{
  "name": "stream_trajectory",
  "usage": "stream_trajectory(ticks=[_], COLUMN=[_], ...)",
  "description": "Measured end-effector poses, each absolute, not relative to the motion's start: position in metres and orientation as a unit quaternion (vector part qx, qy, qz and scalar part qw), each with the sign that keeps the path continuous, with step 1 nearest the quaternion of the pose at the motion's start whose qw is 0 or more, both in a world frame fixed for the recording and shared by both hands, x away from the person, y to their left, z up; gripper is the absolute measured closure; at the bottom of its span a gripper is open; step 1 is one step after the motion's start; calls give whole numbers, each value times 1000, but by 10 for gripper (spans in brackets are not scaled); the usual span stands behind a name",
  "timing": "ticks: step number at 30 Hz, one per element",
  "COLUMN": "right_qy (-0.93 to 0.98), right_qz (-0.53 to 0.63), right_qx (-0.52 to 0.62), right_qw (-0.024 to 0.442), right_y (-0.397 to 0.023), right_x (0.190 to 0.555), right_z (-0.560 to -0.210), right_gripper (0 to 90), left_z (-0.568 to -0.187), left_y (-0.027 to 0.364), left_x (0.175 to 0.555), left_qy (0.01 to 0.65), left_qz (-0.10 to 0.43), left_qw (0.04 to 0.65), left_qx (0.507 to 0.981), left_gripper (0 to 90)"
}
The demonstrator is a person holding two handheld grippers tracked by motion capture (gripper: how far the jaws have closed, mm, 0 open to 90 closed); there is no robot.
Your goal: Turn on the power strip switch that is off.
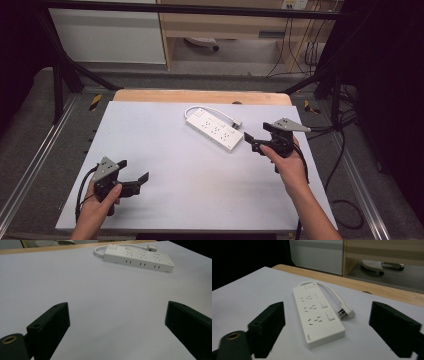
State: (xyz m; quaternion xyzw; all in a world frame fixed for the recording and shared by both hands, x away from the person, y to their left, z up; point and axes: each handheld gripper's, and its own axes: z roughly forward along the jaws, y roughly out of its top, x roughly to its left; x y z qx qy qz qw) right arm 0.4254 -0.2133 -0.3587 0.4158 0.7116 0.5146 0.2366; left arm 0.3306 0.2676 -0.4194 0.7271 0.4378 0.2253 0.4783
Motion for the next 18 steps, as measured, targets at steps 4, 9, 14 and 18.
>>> stream_trajectory(ticks=[4, 9, 14, 18], right_qy=[707, 704, 701, 699], right_qz=[517, 514, 506, 504], right_qx=[419, 420, 427, 430], right_qw=[240, 253, 265, 269], right_y=[-213, -212, -208, -205], right_x=[431, 440, 457, 467], right_z=[-358, -356, -346, -340], right_gripper=[250, 376, 469, 511], left_z=[-419, -419, -420, -420], left_y=[267, 267, 267, 267], left_x=[330, 331, 331, 331], left_qy=[438, 437, 439, 437], left_qz=[223, 222, 219, 220], left_qw=[481, 480, 480, 480], left_qx=[726, 727, 727, 729], left_gripper=[60, 61, 62, 62])
